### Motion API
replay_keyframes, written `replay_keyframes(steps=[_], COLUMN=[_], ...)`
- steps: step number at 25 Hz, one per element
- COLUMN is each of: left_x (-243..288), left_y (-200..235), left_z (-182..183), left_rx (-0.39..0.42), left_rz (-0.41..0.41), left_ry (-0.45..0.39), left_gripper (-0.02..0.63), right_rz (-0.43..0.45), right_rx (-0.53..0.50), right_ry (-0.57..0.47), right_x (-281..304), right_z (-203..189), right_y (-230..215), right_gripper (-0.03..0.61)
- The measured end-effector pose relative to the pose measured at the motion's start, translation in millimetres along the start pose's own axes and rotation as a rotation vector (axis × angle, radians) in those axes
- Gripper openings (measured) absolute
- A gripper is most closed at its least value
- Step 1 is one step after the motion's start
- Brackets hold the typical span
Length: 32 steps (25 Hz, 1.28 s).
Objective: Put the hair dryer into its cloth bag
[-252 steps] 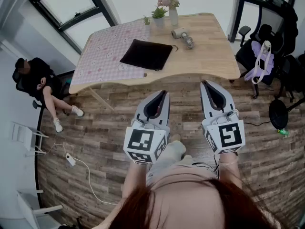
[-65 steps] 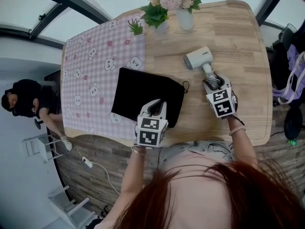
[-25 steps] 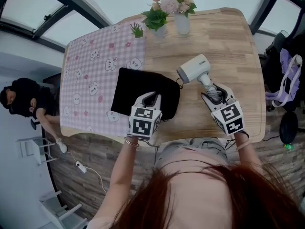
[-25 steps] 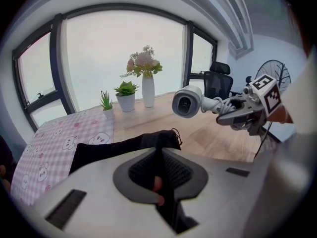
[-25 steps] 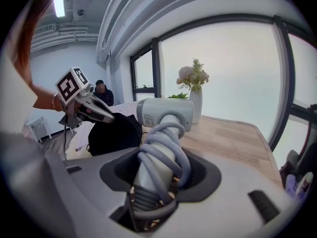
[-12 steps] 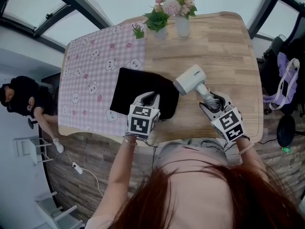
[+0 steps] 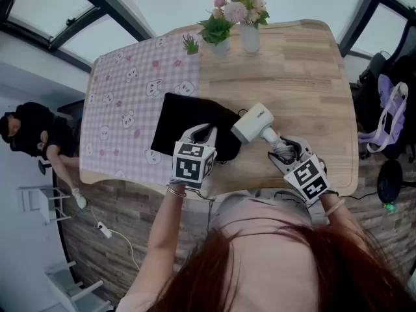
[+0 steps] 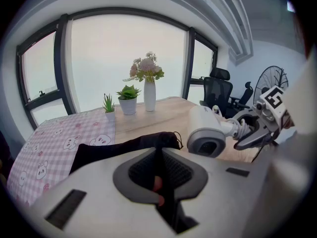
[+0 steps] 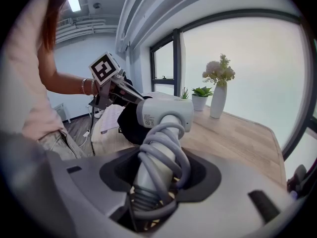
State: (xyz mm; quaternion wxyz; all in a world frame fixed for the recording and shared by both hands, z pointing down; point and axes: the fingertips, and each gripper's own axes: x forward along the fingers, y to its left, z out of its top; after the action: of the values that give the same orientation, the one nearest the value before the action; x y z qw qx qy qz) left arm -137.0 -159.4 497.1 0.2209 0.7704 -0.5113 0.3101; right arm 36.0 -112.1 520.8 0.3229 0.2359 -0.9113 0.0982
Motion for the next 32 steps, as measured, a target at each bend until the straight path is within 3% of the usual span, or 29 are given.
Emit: replay_keyframes(steps=[21,32], left_x=[0.9,2.4], left_y=[-6.7,-9.0], left_z=[1.9,-0.8], left_rx=[-0.001,-0.003], left_rz=[-0.064,-0.093], left_ry=[0.046,0.059], left_gripper=[0.034,0.034], right_rz=[0.224,0.246], right_rx=[0.011,-0.028], right_ry=[0.061,0.075], right_x=[17.3,30.9], right_z=[-7.7,-0.4], right_y=[45.1,52.3], right_gripper=[0.215,0.215])
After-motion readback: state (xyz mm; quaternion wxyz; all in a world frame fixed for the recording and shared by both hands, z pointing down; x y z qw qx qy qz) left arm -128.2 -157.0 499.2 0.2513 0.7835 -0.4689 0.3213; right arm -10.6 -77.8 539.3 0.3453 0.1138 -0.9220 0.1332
